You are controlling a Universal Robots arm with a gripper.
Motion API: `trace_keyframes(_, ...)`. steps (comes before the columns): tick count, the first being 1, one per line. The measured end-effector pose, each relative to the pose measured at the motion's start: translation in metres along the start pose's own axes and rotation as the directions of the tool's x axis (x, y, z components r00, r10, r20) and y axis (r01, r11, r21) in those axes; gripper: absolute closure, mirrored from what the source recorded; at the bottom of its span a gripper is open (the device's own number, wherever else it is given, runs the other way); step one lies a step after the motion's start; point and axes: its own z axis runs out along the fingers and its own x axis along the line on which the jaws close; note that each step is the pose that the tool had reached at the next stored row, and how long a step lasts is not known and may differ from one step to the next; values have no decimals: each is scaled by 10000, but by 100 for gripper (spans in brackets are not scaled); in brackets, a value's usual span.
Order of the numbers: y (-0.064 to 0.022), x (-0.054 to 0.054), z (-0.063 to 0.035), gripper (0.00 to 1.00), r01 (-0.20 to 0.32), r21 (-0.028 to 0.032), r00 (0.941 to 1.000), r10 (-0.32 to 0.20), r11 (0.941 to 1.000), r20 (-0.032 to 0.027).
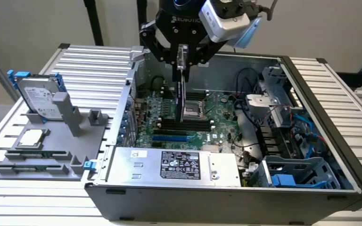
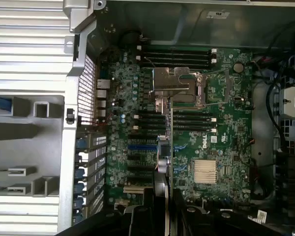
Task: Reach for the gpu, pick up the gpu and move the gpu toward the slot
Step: 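Pick up the gpu and move the gpu toward the slot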
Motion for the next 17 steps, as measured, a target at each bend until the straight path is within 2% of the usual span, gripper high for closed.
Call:
trace_keyframes(3, 2, -135, 46, 74, -2, -1, 10000, 2, 10000, -31)
trace_keyframes(5, 5, -223, 71, 74, -4, -2, 10000, 4, 10000, -72)
trace_keyframes(8, 6, -337, 92, 74, -8, -2, 9999, 8, 10000, -169)
trace_keyframes(9, 5, -346, 92, 74, -9, -3, 9998, 9, 10000, -190)
trace_keyframes(17, 6, -348, 93, 74, -9, -4, 9998, 9, 10000, -192)
